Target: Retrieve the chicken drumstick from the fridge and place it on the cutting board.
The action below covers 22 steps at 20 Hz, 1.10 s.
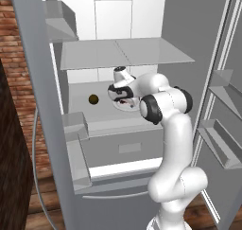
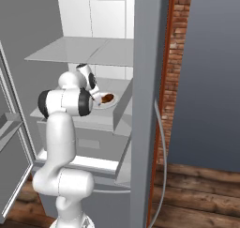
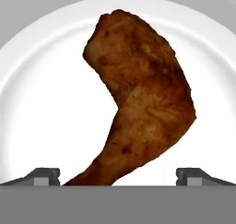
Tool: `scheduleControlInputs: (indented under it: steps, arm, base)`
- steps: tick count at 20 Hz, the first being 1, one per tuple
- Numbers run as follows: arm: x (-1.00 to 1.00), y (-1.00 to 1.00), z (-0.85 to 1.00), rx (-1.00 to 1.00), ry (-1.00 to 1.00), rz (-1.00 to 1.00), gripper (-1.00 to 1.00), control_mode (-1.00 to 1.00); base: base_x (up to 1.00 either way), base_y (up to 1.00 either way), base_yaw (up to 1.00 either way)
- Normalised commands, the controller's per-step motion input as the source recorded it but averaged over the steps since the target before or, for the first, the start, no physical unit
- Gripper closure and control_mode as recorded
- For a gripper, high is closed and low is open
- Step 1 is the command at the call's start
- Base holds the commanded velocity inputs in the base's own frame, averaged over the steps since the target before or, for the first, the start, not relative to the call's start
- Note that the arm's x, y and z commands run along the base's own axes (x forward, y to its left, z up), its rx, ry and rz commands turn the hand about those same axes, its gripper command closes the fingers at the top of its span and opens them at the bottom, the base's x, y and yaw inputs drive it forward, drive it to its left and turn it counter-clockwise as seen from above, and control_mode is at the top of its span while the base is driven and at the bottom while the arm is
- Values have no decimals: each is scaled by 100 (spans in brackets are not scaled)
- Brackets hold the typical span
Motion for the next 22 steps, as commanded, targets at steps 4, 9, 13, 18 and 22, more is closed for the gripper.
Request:
scheduleControlInputs:
  steps: [4,9,13,18,22]
  arm:
    - [-14,0,-24,1,0,-11,-100,-100]
    - [-4,0,-13,2,0,-7,100,-100]
    - [0,0,-2,0,0,0,100,-100]
    - [0,0,0,0,0,0,100,-100]
    - [-2,0,0,0,0,5,100,-100]
  base:
    - [0,0,0]
    - [0,0,0]
    - [0,0,0]
    - [0,0,0]
    - [0,0,0]
